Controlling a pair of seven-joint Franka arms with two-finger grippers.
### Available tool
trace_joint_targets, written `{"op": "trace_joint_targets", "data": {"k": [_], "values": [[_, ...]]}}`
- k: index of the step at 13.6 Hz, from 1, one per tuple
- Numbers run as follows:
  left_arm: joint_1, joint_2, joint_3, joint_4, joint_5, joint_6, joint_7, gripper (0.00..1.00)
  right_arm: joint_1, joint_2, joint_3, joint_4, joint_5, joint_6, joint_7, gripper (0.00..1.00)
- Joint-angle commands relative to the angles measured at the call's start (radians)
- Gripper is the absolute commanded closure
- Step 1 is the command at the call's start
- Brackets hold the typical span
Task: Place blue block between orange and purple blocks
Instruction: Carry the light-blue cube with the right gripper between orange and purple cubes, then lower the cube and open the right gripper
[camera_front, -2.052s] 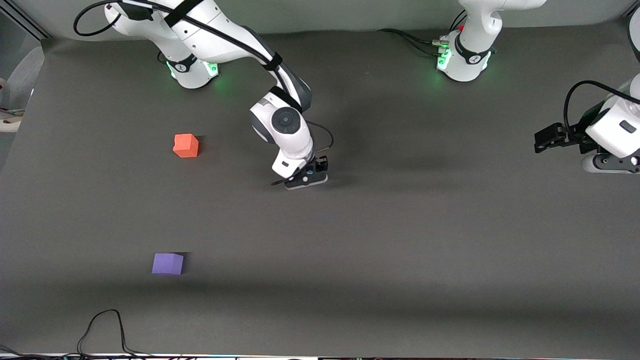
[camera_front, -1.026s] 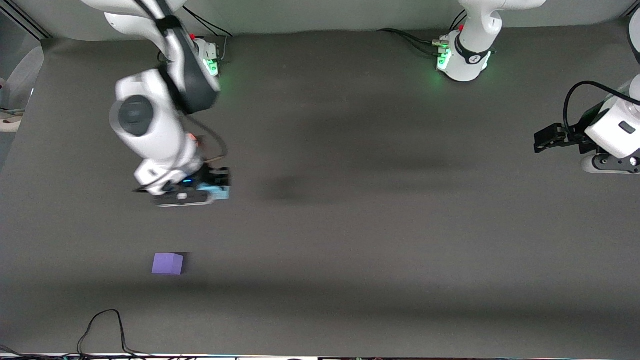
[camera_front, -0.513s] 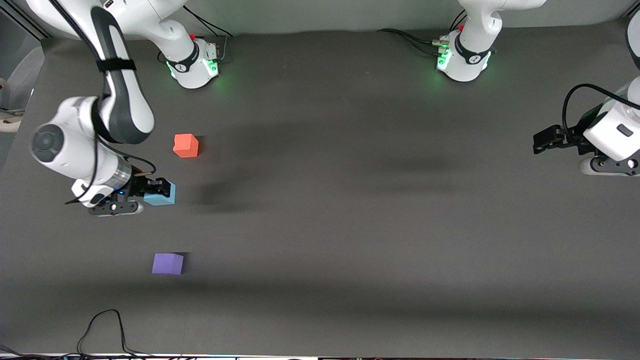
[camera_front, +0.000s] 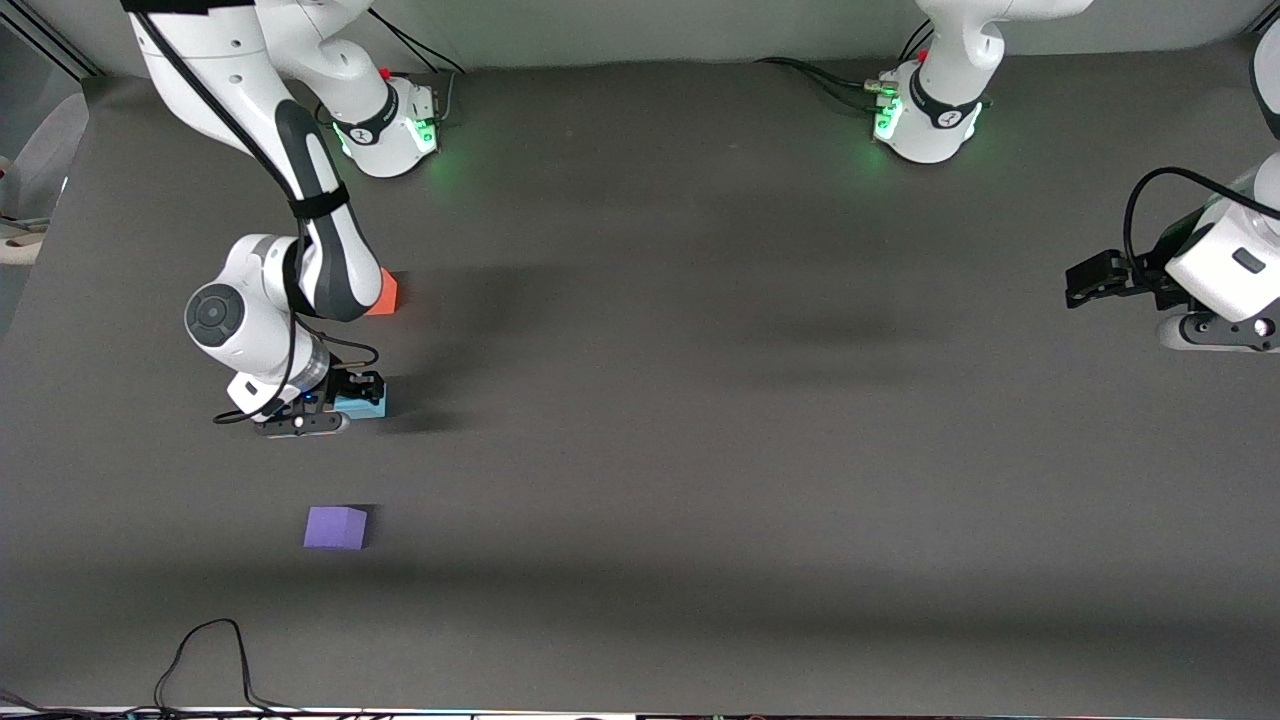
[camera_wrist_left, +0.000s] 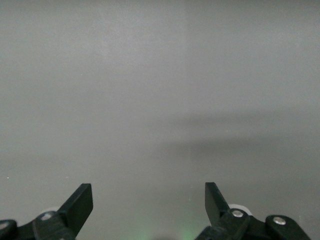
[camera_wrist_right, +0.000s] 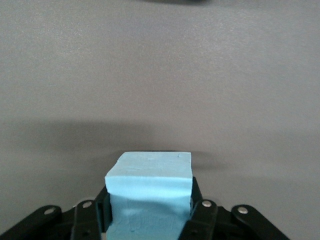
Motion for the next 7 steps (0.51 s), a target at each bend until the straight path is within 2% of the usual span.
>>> {"op": "trace_joint_targets", "data": {"k": [1, 3, 5, 6, 7], "values": [[0.005, 0.01, -0.004, 0.029, -0.002, -0.022, 0.011, 0.0, 0.005, 0.039, -0.006, 0.014, 0.111, 0.029, -0.122, 0.7], [0.004, 0.01, -0.004, 0.029, -0.002, -0.022, 0.011, 0.0, 0.003, 0.05, -0.006, 0.016, 0.114, 0.031, -0.137, 0.67], [-0.001, 0.01, -0.004, 0.029, 0.0, -0.023, -0.002, 0.0, 0.005, 0.051, -0.006, 0.016, 0.115, 0.032, -0.137, 0.52], [0.001, 0.01, -0.004, 0.029, -0.002, -0.022, -0.001, 0.0, 0.005, 0.053, -0.006, 0.019, 0.115, 0.032, -0.137, 0.23], [0.002, 0.01, -0.004, 0.029, -0.002, -0.022, 0.002, 0.0, 0.003, 0.057, -0.006, 0.021, 0.115, 0.032, -0.136, 0.0]]}}
